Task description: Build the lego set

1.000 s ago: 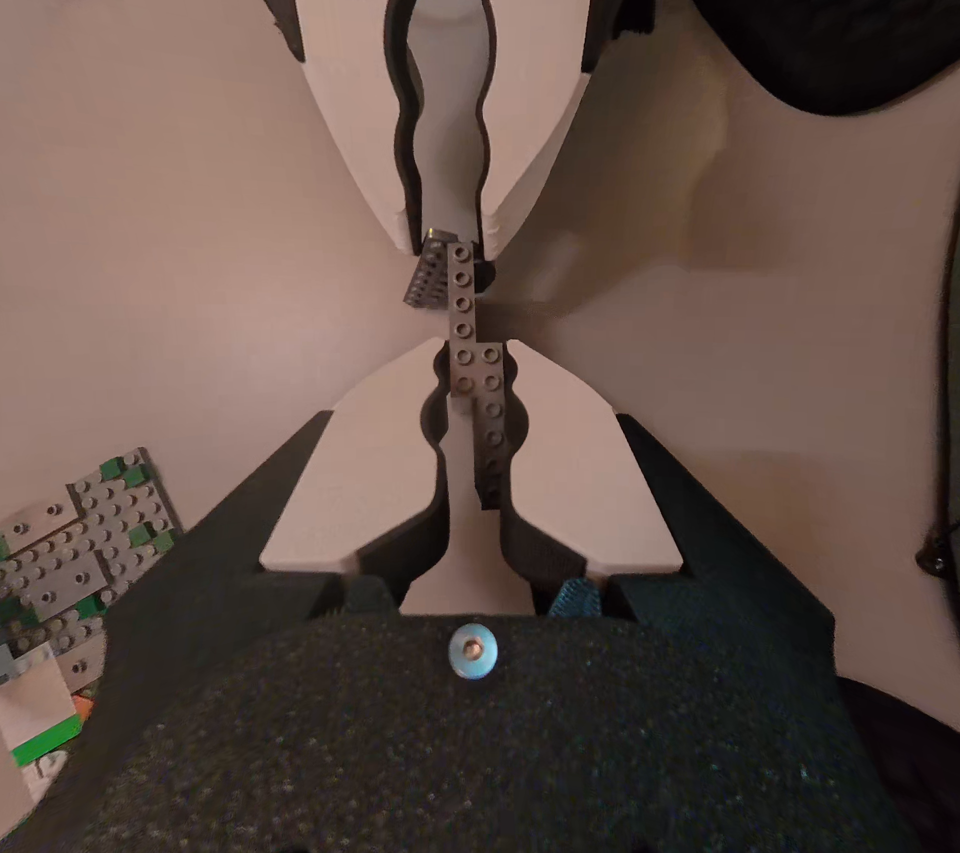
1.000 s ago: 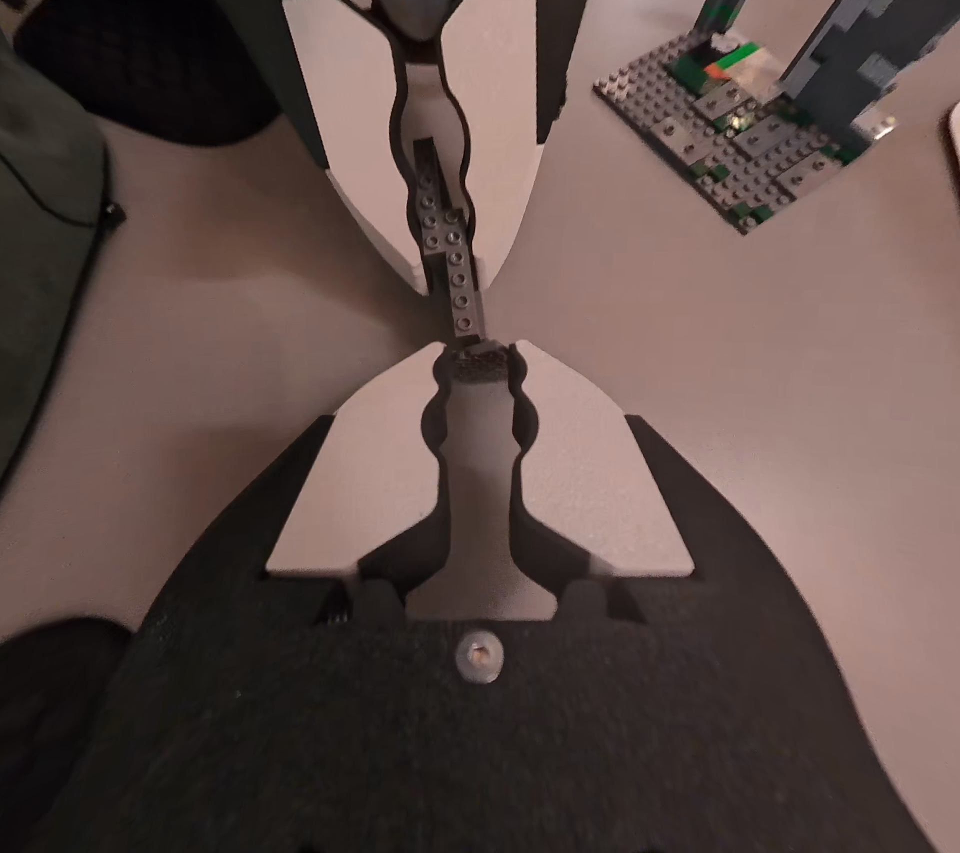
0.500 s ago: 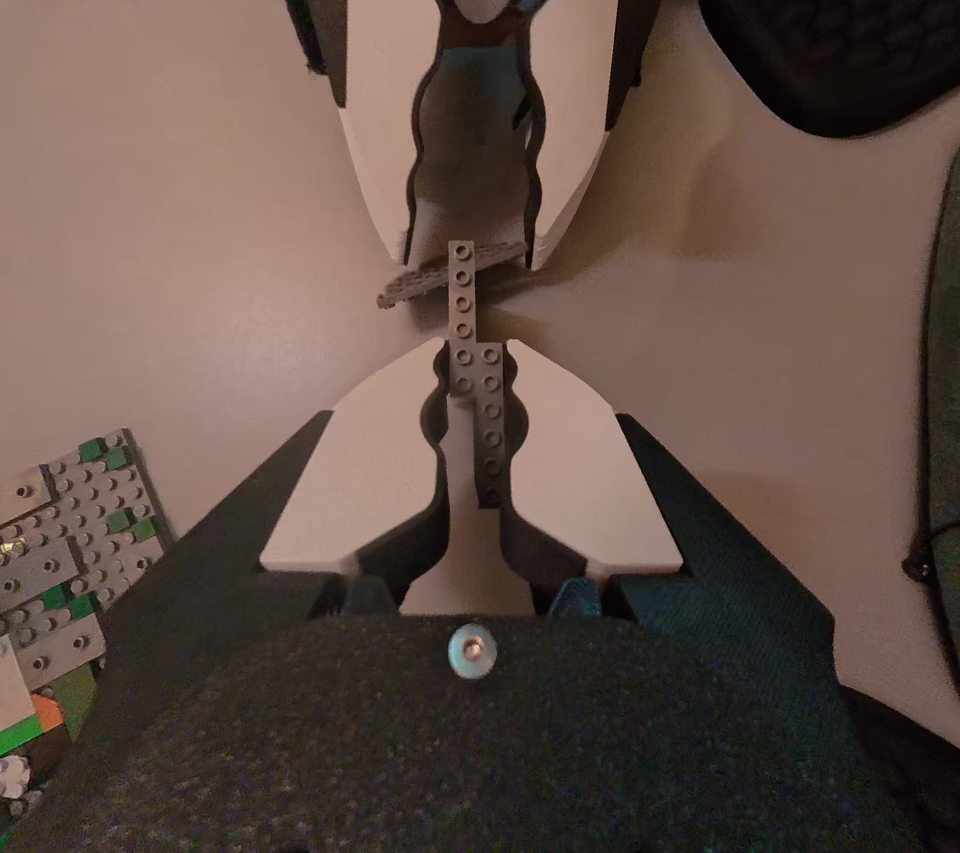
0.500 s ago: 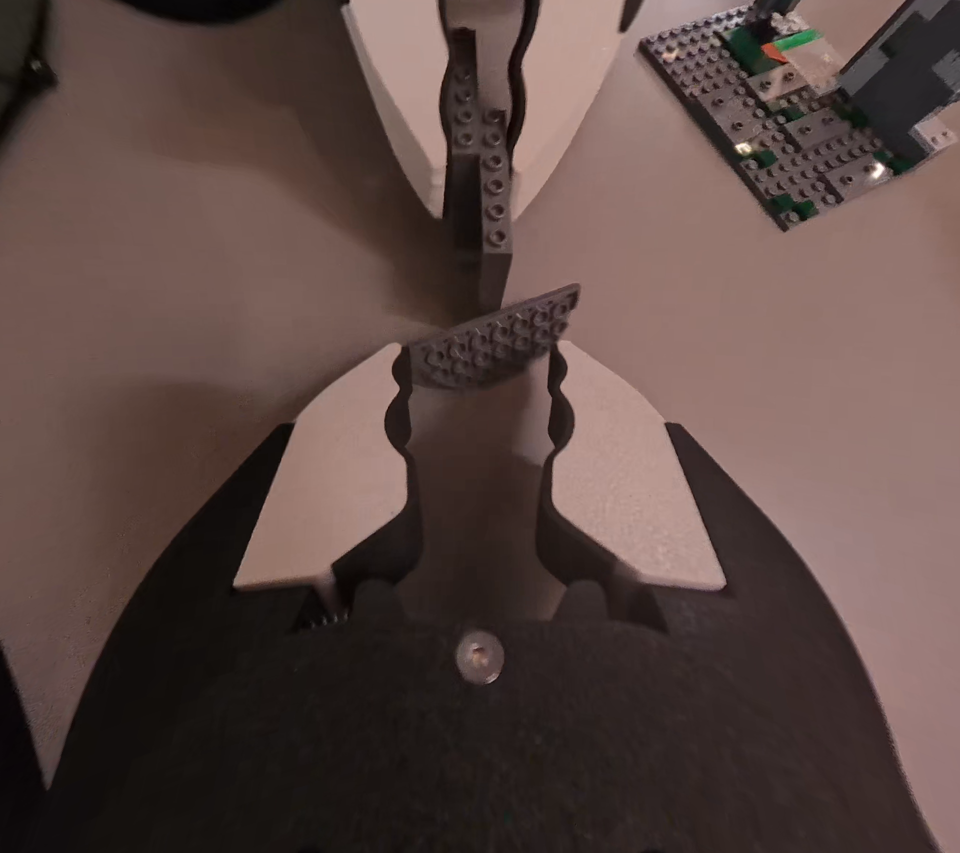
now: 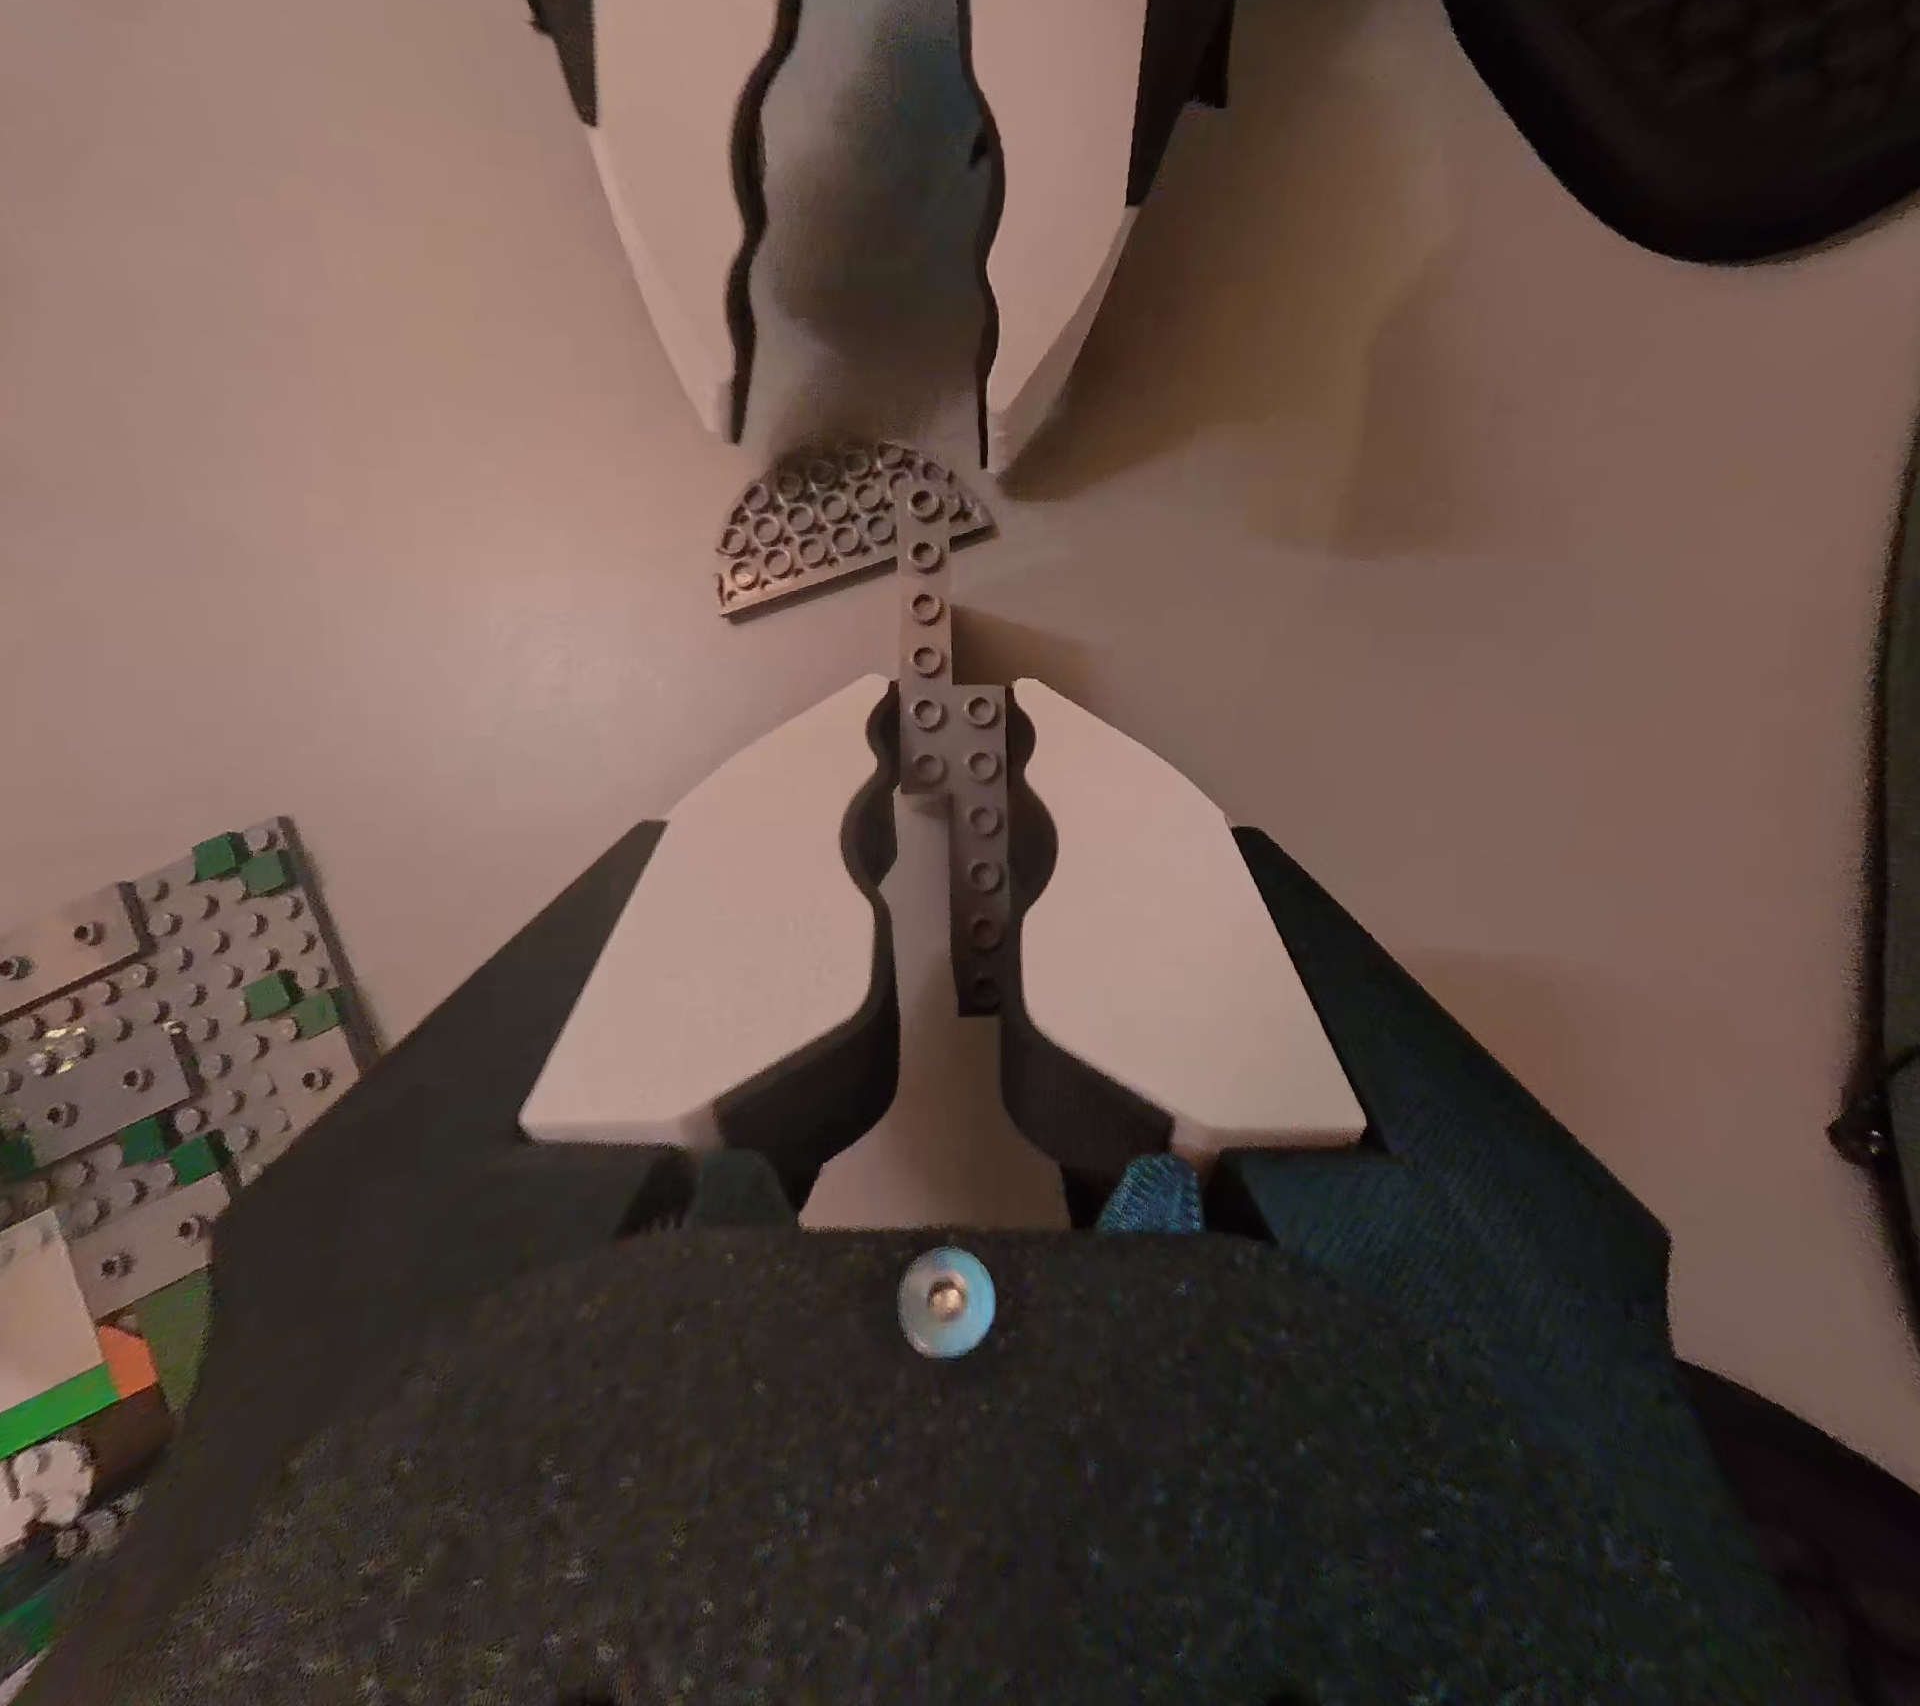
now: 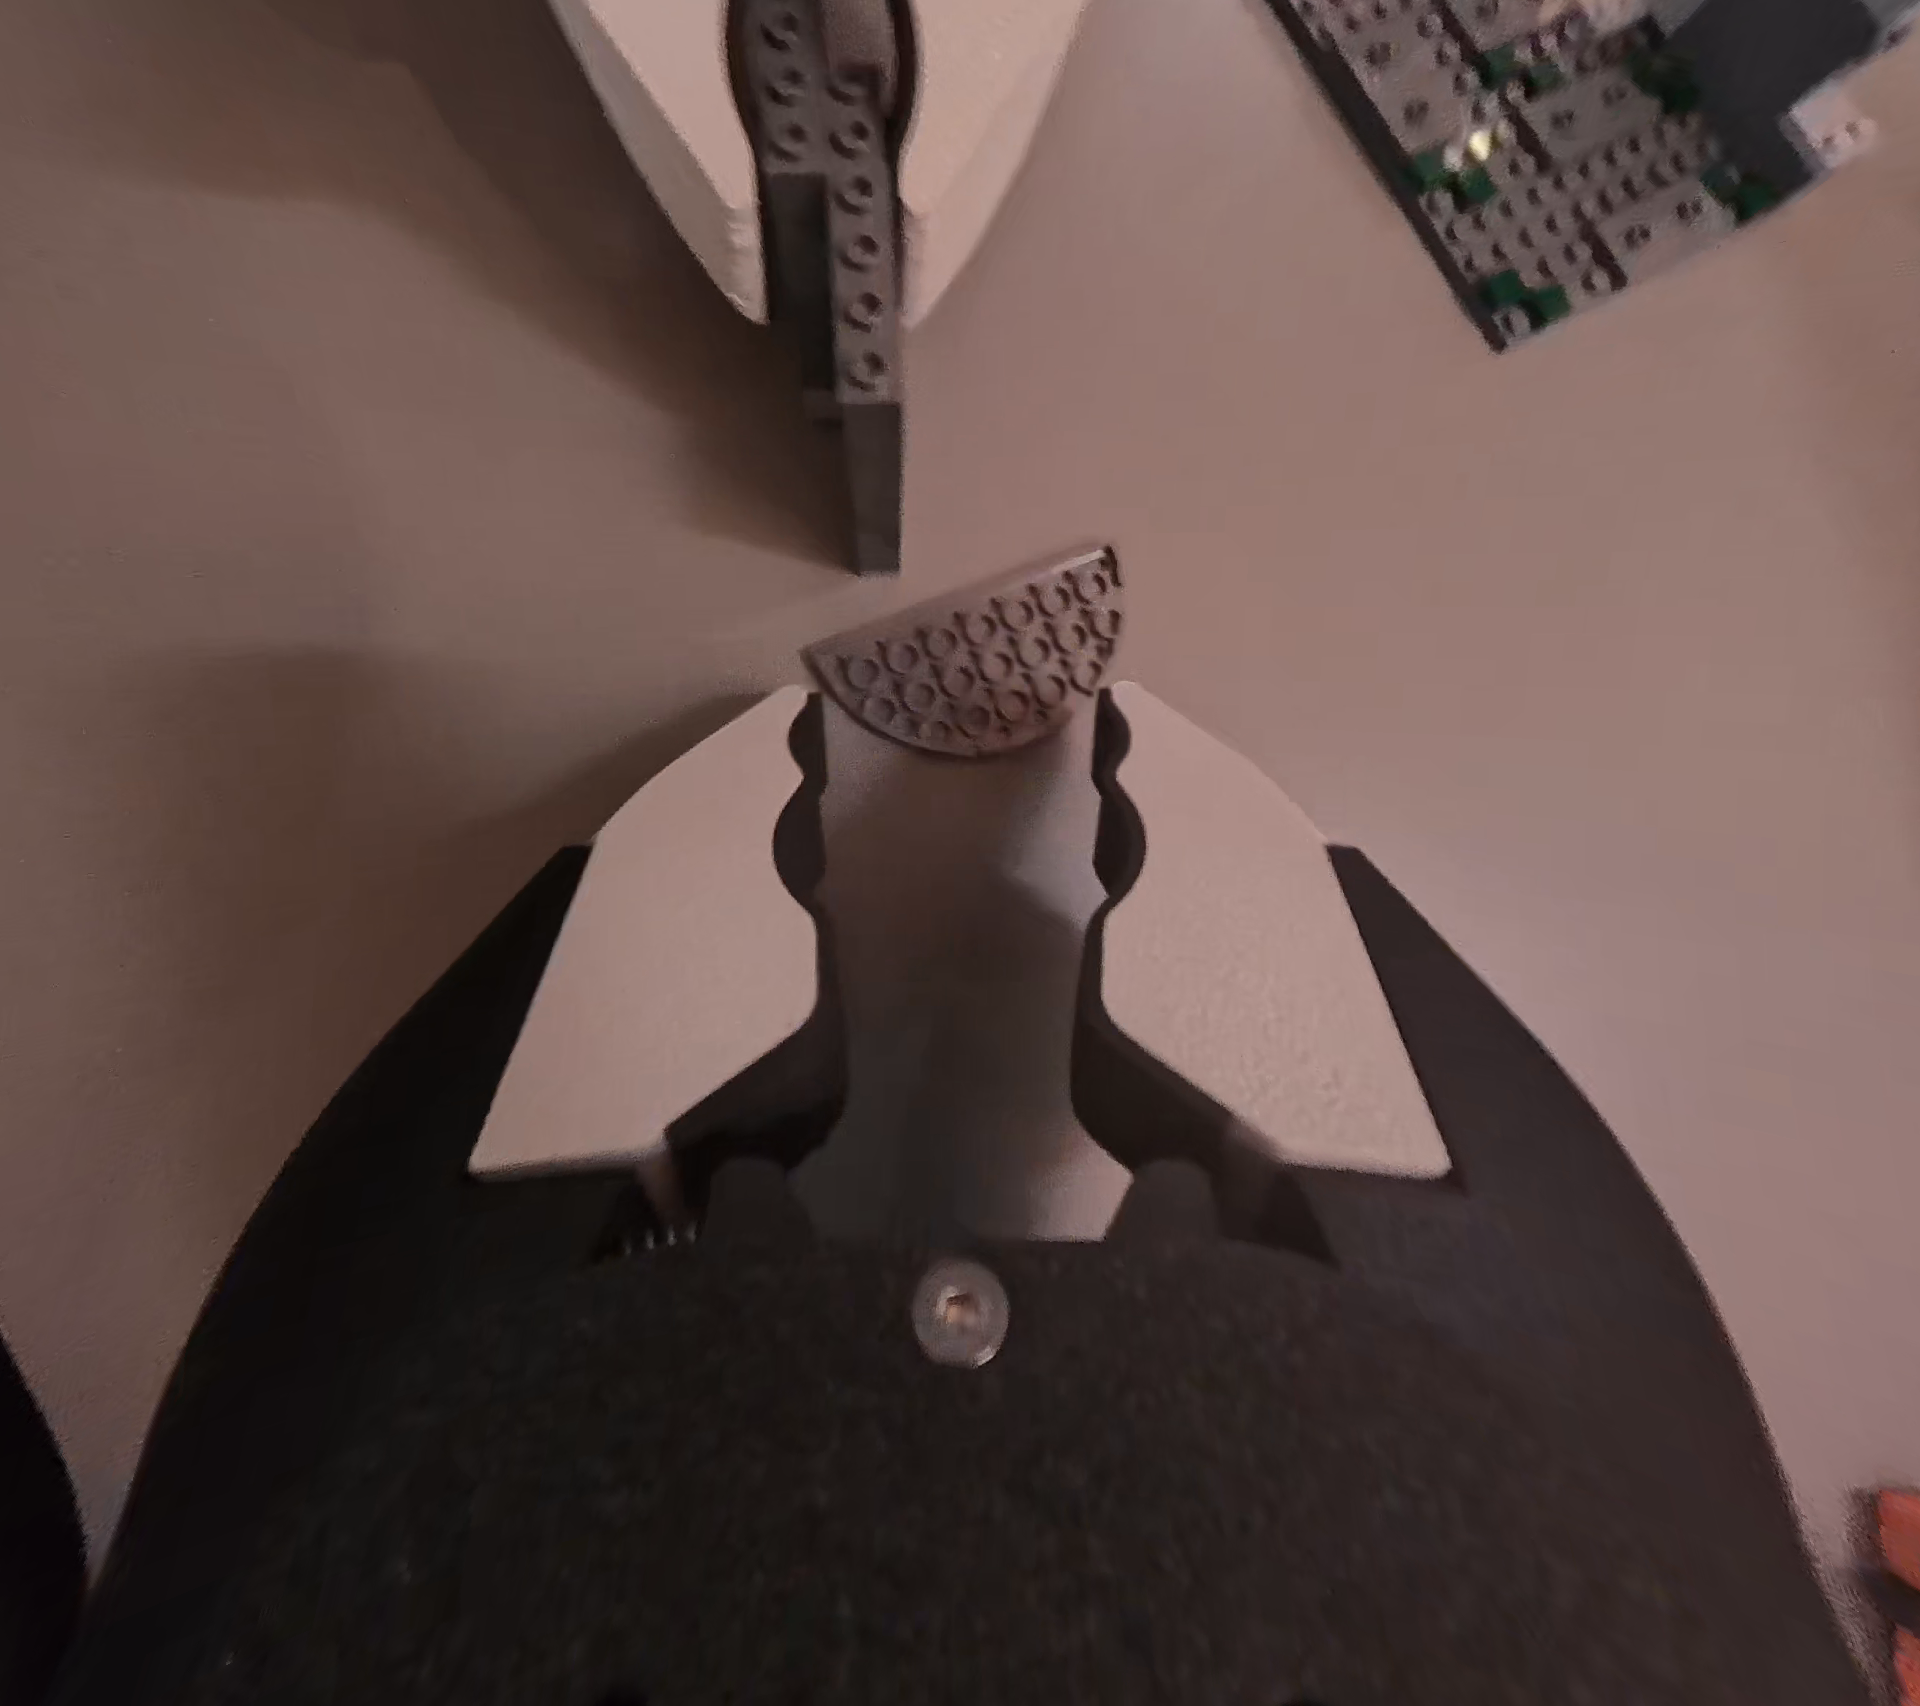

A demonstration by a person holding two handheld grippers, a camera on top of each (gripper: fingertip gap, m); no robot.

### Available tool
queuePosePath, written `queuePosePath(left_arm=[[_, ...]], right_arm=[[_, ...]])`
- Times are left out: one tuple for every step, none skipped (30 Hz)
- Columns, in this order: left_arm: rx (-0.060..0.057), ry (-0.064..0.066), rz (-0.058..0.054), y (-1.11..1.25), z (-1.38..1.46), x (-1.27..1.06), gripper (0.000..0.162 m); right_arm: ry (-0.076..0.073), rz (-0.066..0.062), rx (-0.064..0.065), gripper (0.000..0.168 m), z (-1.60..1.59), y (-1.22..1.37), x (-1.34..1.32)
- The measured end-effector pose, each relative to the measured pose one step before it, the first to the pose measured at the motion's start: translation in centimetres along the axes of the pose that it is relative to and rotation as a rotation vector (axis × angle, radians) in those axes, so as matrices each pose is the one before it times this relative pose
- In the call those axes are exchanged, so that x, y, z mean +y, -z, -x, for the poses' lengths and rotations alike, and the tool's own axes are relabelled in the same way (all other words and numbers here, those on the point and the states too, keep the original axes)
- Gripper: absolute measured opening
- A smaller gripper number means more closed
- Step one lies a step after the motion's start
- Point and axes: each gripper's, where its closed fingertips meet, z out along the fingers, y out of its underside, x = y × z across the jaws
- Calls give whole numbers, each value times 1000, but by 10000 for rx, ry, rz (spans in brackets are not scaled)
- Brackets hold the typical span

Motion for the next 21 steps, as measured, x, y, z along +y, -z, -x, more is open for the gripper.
queuePosePath(left_arm=[[-121,17,27,55,192,61,17],[-158,14,39,57,263,84,17],[-138,9,34,65,250,94,17],[-48,20,10,58,156,80,17],[10,64,-12,49,90,45,17],[6,83,-19,24,131,28,17],[46,70,-27,12,100,8,17],[58,77,-20,12,89,8,17],[12,54,-24,19,145,-19,17],[8,32,-36,26,156,-49,18],[32,50,-30,46,121,-55,19],[74,55,-39,47,54,-59,21],[65,54,-36,48,46,-29,23],[47,41,-27,17,39,1,23],[30,37,-3,12,25,38,25],[19,13,3,-14,-12,45,26],[10,-2,3,6,-31,40,27],[-6,-13,4,35,-24,30,28],[-12,-15,-5,59,-17,-8,29],[-14,-11,-7,87,-18,-23,29],[-15,-16,-30,149,-36,-67,30]], right_arm=[[-489,238,-210,56,-121,-189,149],[-651,157,-427,64,283,-309,-70],[-616,124,-266,66,199,-352,-126],[-346,142,70,66,-127,-278,-46],[-94,14,275,62,-322,-99,-150],[-66,99,188,57,-218,-25,14],[-60,17,80,56,-54,-24,-26],[-117,-33,73,55,-27,-13,-30],[-139,-46,89,55,-45,1,-18],[-138,-26,96,51,-32,40,27],[-173,-33,57,48,-5,65,51],[-156,-59,13,45,41,65,57],[-164,-46,31,42,-21,94,92],[-182,-8,13,39,-20,150,154],[-160,2,-27,37,22,151,174],[-128,-20,-44,33,65,157,181],[-140,-37,25,29,-40,149,157],[-161,-31,35,29,-73,111,151],[-122,-34,17,28,-35,106,118],[-60,-41,53,27,-66,85,102],[-61,-39,70,27,-72,85,71]])
